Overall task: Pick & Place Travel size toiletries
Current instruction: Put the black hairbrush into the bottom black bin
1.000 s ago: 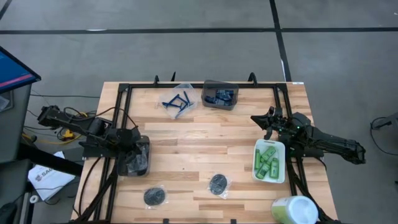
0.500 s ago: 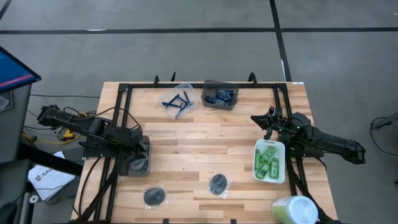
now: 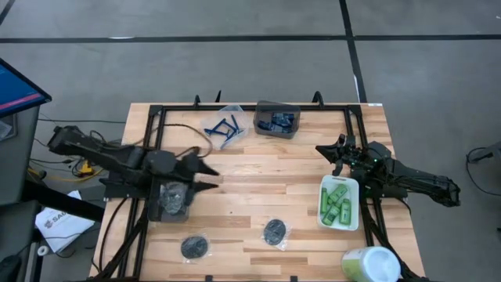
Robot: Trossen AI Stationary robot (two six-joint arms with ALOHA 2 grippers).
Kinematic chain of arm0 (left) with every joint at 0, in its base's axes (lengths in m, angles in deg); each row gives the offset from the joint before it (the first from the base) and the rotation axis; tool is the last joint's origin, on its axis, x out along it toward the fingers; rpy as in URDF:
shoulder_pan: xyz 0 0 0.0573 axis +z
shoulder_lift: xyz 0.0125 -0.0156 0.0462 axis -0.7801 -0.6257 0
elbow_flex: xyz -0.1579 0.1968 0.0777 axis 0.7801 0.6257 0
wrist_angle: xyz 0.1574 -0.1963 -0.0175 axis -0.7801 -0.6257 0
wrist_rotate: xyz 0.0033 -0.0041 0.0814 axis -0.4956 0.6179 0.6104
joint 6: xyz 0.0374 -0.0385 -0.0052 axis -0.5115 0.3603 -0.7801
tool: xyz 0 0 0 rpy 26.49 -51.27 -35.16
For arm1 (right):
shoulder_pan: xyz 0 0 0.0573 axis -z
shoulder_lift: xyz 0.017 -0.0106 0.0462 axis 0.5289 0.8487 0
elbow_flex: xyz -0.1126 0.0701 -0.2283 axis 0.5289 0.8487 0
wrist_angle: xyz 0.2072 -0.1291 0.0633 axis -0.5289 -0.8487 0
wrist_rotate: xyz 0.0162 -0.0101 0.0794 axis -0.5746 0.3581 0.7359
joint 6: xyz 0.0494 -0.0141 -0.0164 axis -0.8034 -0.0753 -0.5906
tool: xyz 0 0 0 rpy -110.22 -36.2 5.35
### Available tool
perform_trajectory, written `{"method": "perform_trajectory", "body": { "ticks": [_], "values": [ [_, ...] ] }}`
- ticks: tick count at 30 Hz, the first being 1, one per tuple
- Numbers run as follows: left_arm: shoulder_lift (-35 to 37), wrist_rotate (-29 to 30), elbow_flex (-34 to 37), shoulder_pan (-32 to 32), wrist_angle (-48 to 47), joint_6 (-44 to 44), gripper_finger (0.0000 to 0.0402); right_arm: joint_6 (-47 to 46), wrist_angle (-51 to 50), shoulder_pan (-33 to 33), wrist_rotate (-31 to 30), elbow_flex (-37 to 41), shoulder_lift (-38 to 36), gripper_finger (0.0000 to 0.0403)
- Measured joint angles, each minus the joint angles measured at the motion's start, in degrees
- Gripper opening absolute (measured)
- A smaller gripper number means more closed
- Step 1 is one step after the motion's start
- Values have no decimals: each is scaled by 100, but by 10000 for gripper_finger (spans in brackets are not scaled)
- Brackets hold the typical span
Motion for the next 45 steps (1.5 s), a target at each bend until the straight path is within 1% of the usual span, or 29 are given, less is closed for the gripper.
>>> {"method": "perform_trajectory", "body": {
  "ticks": [3, 6, 10, 13, 18, 21, 25, 31, 34, 38, 45],
  "values": [
    [-804, -2, -242, 30, 847, -680, 212, 0, 1, 0, 1, 0, 2, 0],
    [-1588, -126, -449, 106, 1276, -1083, 251, 0, 1, 1, 1, 0, 2, 0],
    [-2473, -782, -636, 153, 1841, -1376, 298, 0, 0, 0, 0, 0, 2, 0],
    [-3082, -1077, -755, 149, 2224, -1384, 316, 1, 1, 0, 1, -1, 1, 0],
    [-4010, -1172, -935, 149, 2652, -1384, 317, 0, 2, 0, 0, 0, 2, 0],
    [-4525, -1178, -942, 151, 3114, -1384, 309, 0, 0, 2, 2, 0, 2, 0],
    [-5165, -1428, -942, 125, 3832, -1385, 302, 1, 1, 2, 0, 0, 2, 0],
    [-5783, -1578, -944, 163, 4706, -1670, 301, 0, 0, 0, 0, 0, 0, 0],
    [-6089, -1766, -1109, 209, 4798, -1667, 301, 0, 2, 1, 0, 0, 0, 0],
    [-6503, -2022, -1530, 186, 4818, -1667, 301, 0, 0, 0, 0, 0, 2, 0],
    [-7016, -2031, -2089, 164, 4833, -1681, 301, 0, 0, 2, 0, 0, 0, 0]
  ]
}}
